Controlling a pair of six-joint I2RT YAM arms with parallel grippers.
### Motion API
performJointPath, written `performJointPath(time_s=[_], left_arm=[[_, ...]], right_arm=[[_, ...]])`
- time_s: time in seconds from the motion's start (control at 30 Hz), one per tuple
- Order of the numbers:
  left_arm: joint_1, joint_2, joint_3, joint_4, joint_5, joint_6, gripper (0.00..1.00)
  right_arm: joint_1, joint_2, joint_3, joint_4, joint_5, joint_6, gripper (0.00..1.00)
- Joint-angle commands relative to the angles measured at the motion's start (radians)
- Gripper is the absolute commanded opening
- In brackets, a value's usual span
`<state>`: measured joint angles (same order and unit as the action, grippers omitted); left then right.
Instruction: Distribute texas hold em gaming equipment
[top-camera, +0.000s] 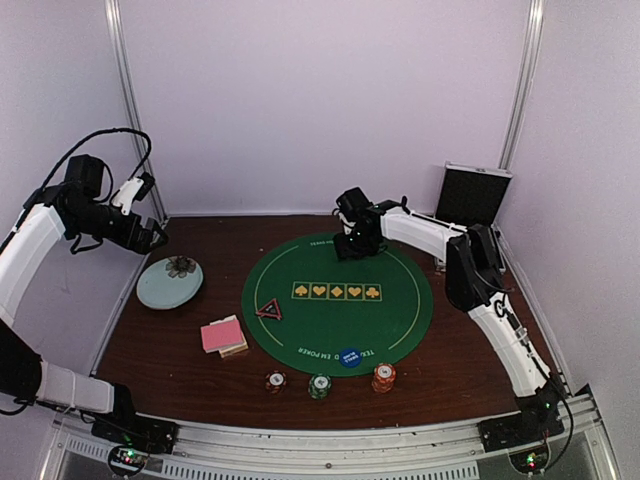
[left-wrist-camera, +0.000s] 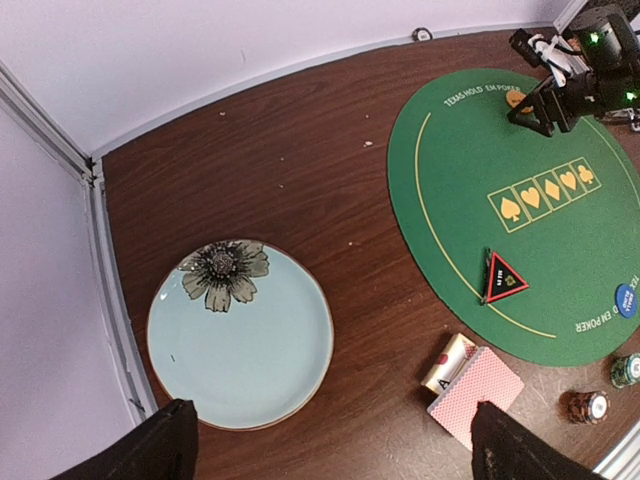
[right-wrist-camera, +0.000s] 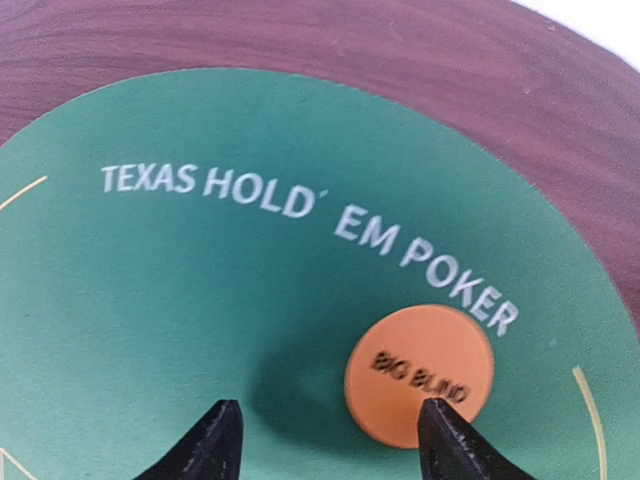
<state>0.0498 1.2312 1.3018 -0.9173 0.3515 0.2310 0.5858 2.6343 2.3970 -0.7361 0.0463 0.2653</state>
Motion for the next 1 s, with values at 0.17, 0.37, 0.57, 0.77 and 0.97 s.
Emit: performJointPath(time_s=[0.17,0.37,0.57,0.77,0.97], left_arm=[[0.006,-0.01,0.032,-0.001,0.012,-0.002,0.98],[0.006,-0.018,0.036,-0.007,0.008,0.001,0.98],[0.007,-0.016,0.045,-0.031,0.02,0.01,0.98],[0.006,-0.02,0.047,-0.04,0.028,0.014,0.98],[0.006,-0.025,0.058,-0.04,0.045,0.0,0.98]], right_arm=[[0.061,-0.24,-0.161,-0.006,-0.083,-0.05,0.71],[0.212,-0.504,-0.506,0.02,-0.088,-0.053,0.66],[0.383,-0.687,-0.861,0.003,-0.08,-0.014,0.61],[0.465,-0.77,-0.987,-0.054,-0.051,0.009,0.6],[0.49,-0.732,-0.964,-0.097,0.009,-0.005,0.63]])
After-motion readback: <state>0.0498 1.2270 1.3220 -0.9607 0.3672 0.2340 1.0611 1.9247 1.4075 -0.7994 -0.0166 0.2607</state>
